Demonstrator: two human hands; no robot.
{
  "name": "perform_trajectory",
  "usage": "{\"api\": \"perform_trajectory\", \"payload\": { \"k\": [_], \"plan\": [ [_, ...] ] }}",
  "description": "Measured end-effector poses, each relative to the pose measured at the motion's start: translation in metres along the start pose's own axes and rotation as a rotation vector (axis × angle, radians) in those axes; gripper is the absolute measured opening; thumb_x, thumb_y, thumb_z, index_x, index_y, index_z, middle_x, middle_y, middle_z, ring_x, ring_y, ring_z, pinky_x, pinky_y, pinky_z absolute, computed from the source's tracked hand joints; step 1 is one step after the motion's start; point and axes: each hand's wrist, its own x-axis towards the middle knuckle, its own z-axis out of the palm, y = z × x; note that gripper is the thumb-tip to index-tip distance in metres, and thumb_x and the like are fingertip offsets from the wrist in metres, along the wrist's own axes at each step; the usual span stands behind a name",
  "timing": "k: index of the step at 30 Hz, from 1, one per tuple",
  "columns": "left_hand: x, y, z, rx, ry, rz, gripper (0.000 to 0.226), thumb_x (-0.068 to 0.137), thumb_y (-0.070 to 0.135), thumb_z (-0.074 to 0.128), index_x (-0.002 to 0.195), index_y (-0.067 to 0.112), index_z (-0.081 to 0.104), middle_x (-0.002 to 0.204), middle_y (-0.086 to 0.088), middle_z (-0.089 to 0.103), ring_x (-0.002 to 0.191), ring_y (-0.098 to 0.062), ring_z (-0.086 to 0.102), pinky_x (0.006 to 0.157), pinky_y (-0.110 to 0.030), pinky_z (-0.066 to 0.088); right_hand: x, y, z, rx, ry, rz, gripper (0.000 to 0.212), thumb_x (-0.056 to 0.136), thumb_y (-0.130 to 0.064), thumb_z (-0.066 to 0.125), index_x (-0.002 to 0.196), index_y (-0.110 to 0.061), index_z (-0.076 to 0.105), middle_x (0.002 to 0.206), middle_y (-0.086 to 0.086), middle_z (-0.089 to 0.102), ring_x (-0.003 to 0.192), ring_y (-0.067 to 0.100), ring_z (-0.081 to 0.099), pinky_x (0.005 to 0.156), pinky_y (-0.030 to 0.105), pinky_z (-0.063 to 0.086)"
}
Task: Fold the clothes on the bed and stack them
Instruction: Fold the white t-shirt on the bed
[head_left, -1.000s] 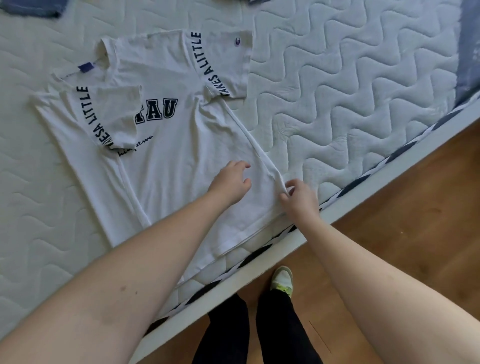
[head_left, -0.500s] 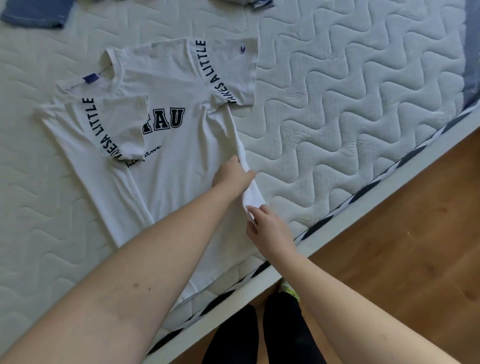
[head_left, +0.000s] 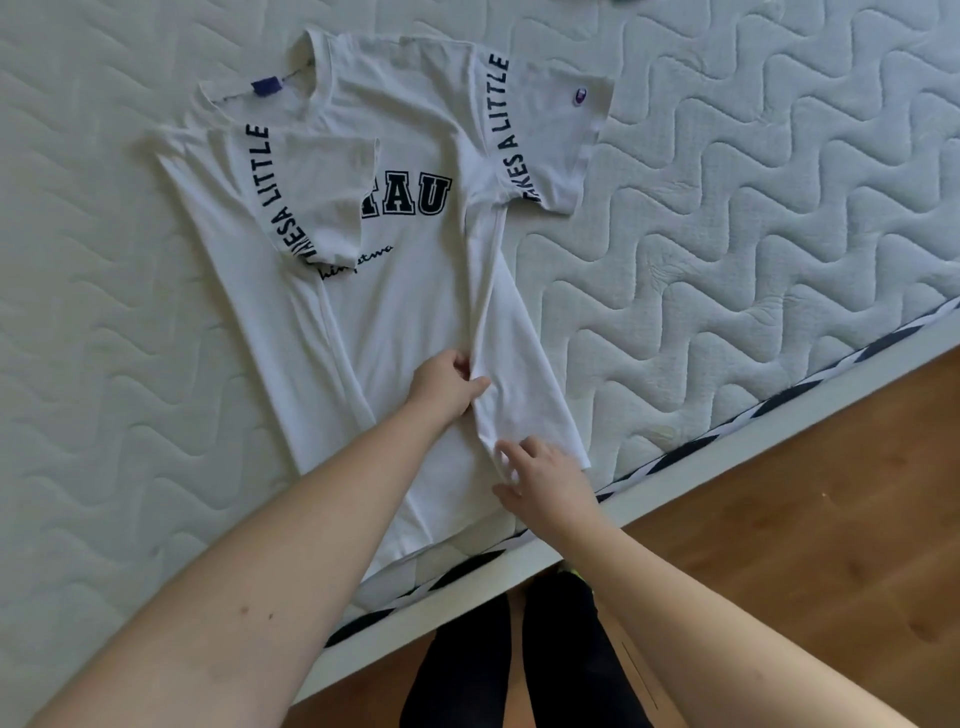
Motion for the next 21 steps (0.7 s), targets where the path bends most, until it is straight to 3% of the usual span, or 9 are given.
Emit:
{"api": "perform_trajectory", "payload": {
  "k": [5,8,12,15,18,21],
  "plan": [
    [-0.003,0.001,-0.010,0.203,0.008,0.063,0.030,0.077,0.032,0.077,0.094,0.018,0.057,0.090,0.002,0.063,0.082,-0.019,0.058,0.069,-0.027,0.040,0.006,-0.005,-0.012,0.116,0.050,0.165,0.033,0.100,-0.043,0.043,0.117,-0.023,0.063,0.104,-0.002,0.062,0.095,0.019,0.060,0.073,0.031,0.047],
    [-0.007,0.005,-0.020,0.147,0.005,0.038,0.029,0.081,0.036,0.073,0.096,0.015,0.058,0.094,-0.002,0.065,0.084,-0.022,0.062,0.074,-0.031,0.049,0.014,-0.004,-0.035,0.238,0.081,0.282,0.030,0.100,-0.036,0.044,0.120,-0.022,0.062,0.107,-0.005,0.063,0.091,0.014,0.060,0.076,0.031,0.050],
    [-0.006,0.019,-0.043,0.095,0.036,0.053,0.026,0.090,0.040,0.062,0.096,0.015,0.058,0.089,-0.002,0.066,0.083,-0.025,0.065,0.069,-0.031,0.051,0.039,0.002,-0.072,0.430,0.172,0.405,0.026,0.098,-0.033,0.047,0.117,-0.027,0.063,0.097,-0.011,0.064,0.072,0.002,0.057,0.054,0.019,0.038],
    [0.008,0.033,-0.058,0.065,0.045,0.115,0.019,0.093,0.034,0.058,0.097,0.015,0.058,0.093,-0.003,0.067,0.086,-0.025,0.065,0.075,-0.032,0.052,0.068,0.005,-0.098,0.631,0.259,0.456,0.026,0.096,-0.032,0.049,0.116,-0.026,0.064,0.105,-0.007,0.069,0.083,0.006,0.064,0.060,0.022,0.044],
    [0.030,0.056,-0.070,0.073,0.085,0.163,0.009,0.093,0.029,0.057,0.095,0.020,0.056,0.087,0.004,0.062,0.087,-0.023,0.062,0.074,-0.030,0.050,0.107,0.007,-0.124,0.714,0.313,0.451,0.029,0.095,-0.028,0.051,0.121,-0.022,0.064,0.110,-0.002,0.069,0.099,0.014,0.064,0.078,0.032,0.052],
    [0.056,0.080,-0.074,0.101,0.124,0.263,0.010,0.092,0.025,0.057,0.101,0.021,0.059,0.094,0.004,0.062,0.090,-0.021,0.061,0.078,-0.030,0.051,0.152,0.010,-0.151,0.836,0.349,0.457,0.032,0.095,-0.027,0.052,0.126,-0.022,0.059,0.112,-0.003,0.066,0.088,0.010,0.063,0.062,0.021,0.048]
  ]
}}
